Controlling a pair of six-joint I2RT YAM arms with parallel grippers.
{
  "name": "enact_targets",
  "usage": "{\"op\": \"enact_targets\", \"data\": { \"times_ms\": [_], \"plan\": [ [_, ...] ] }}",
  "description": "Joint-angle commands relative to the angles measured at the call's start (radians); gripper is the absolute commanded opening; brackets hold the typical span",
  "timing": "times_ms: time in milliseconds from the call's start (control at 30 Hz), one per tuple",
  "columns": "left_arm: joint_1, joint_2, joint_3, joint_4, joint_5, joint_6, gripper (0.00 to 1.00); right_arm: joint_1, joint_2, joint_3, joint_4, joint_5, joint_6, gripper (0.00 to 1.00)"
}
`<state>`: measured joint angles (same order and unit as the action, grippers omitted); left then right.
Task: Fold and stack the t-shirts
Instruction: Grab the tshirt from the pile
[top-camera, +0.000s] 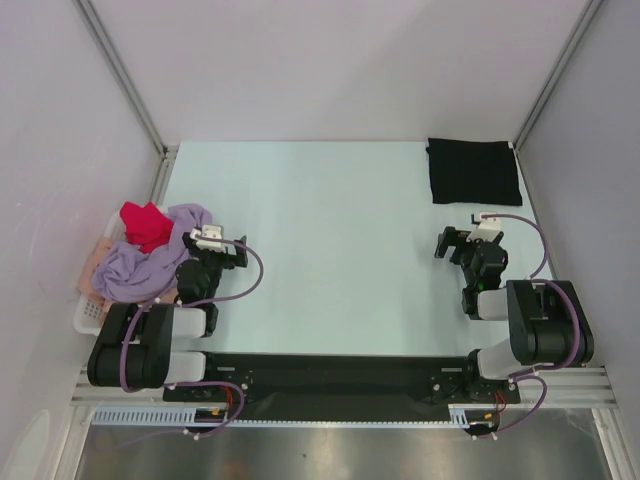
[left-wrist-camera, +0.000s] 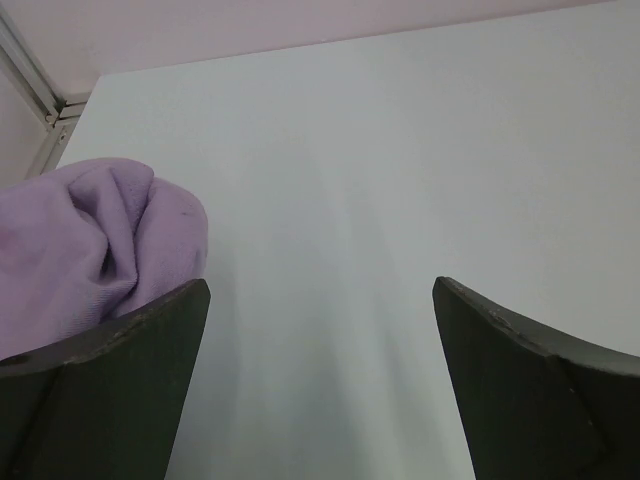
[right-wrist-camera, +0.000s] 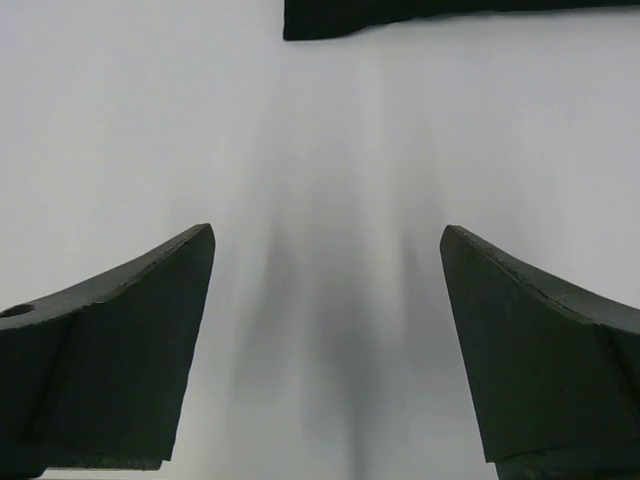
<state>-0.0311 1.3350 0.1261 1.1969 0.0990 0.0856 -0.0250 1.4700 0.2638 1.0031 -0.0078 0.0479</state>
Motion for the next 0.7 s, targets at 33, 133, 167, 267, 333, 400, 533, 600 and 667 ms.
{"op": "enact_targets", "data": {
  "times_ms": [33, 133, 167, 267, 333, 400, 533, 600, 667],
  "plan": [
    [0.007, 0.006, 0.018, 0.044, -0.008, -0.027, 1.0, 0.004, 0.006, 0.018, 0.042, 0.006, -0.017, 1.0],
    [0.007, 0.006, 0.018, 0.04, -0.008, -0.027, 1.0, 0.004, 0.006, 0.02, 0.038, 0.006, -0.017, 1.0],
    [0.007, 0.006, 0.02, 0.032, -0.008, -0.026, 1.0, 0.004, 0.006, 0.018, 0.038, 0.006, -0.017, 1.0],
    [0.007, -0.008, 0.014, 0.044, -0.005, -0.024, 0.98, 0.002, -0.028, 0.05, -0.032, 0.006, -0.014, 1.0],
    [0.008, -0.058, 0.075, -0.155, 0.092, 0.014, 0.98, -0.001, -0.083, 0.135, -0.219, 0.006, -0.008, 1.0],
    [0.008, -0.06, 0.256, -0.377, 0.135, 0.026, 0.99, -0.003, -0.123, 0.19, -0.32, 0.006, -0.011, 0.99],
    [-0.012, -0.042, 0.524, -0.851, 0.269, 0.058, 0.98, -0.007, -0.261, 0.216, -0.371, -0.029, 0.075, 0.98],
    [-0.061, -0.053, 0.643, -0.978, 0.281, 0.094, 0.98, 0.007, -0.319, 0.245, -0.441, -0.083, 0.082, 0.98],
    [-0.088, -0.048, 0.752, -1.236, 0.291, 0.15, 0.97, 0.022, -0.379, 0.333, -0.53, -0.096, 0.083, 0.97]
  ]
}}
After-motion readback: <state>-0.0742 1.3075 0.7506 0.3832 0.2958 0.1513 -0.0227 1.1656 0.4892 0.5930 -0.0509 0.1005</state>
